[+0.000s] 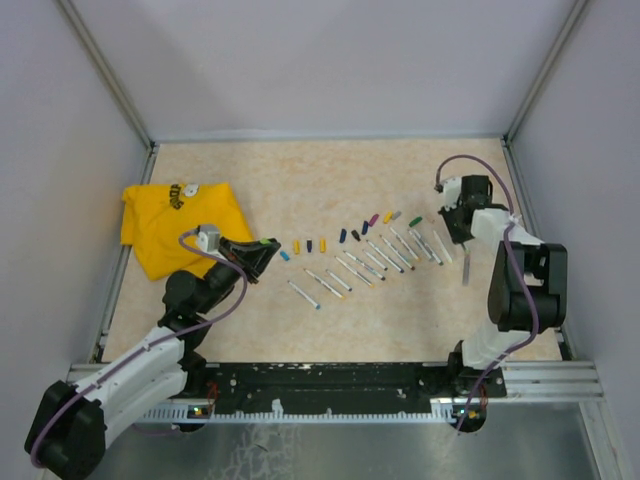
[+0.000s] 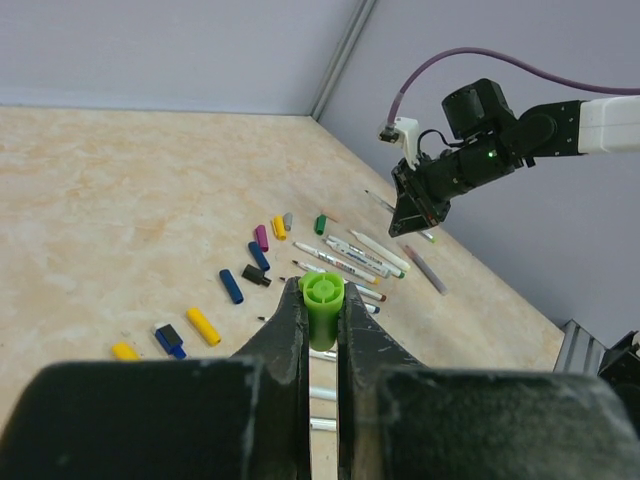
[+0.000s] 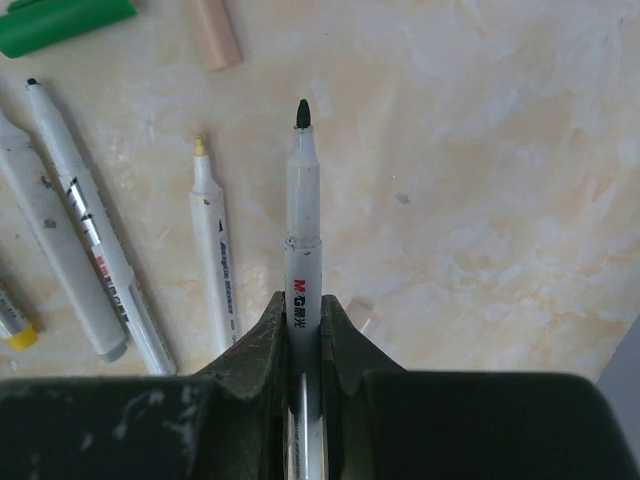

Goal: Open the pen caps
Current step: Place the pen at the center of the board.

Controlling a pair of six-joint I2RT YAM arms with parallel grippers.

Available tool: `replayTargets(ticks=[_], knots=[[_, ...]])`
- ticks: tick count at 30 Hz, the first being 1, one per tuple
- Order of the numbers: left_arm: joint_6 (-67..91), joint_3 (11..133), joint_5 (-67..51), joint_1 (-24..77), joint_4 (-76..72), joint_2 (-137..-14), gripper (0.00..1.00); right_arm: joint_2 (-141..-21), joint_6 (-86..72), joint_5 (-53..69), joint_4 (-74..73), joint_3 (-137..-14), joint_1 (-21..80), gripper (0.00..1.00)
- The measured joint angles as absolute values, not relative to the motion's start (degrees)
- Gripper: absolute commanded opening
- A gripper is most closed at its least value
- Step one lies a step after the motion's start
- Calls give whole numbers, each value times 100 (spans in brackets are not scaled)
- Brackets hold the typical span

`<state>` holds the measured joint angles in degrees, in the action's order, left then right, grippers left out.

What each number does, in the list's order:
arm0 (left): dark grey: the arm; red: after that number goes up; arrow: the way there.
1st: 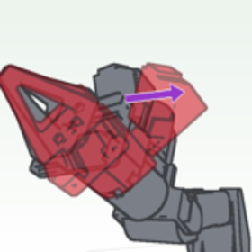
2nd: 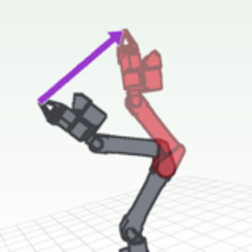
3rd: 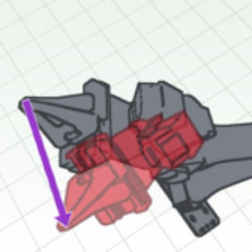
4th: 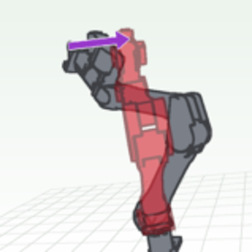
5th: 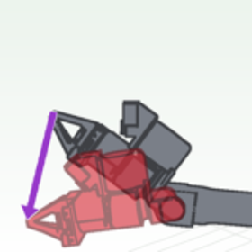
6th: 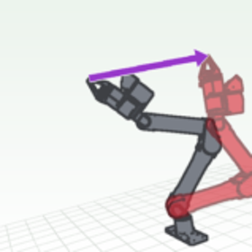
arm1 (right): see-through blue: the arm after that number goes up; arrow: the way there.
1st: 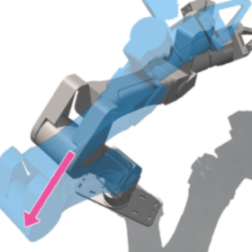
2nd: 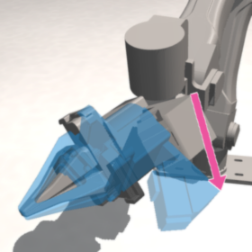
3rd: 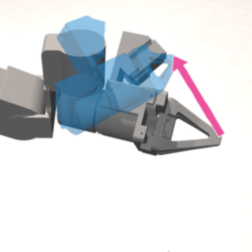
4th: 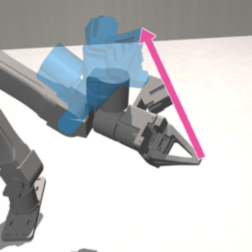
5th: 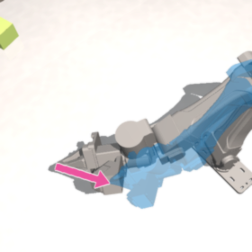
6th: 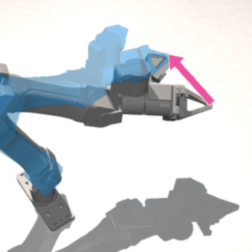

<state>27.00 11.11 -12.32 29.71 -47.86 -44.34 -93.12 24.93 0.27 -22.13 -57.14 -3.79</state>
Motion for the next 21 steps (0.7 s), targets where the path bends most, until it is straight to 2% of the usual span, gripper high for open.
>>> replayTargets(ticks=[5,15,21], knots=[[2696,1105,-1319,2971,-4740,-4407,0,-9568,2502,12,-2294,-5876,-499,3],[2698,1105,-1444,2971,-4740,-4429,0,-9994,2508,176,-2519,-6084,-580,18],[2698,1105,-1498,2971,-4737,-4436,0,-10003,2506,183,-2539,-6093,-593,22]])
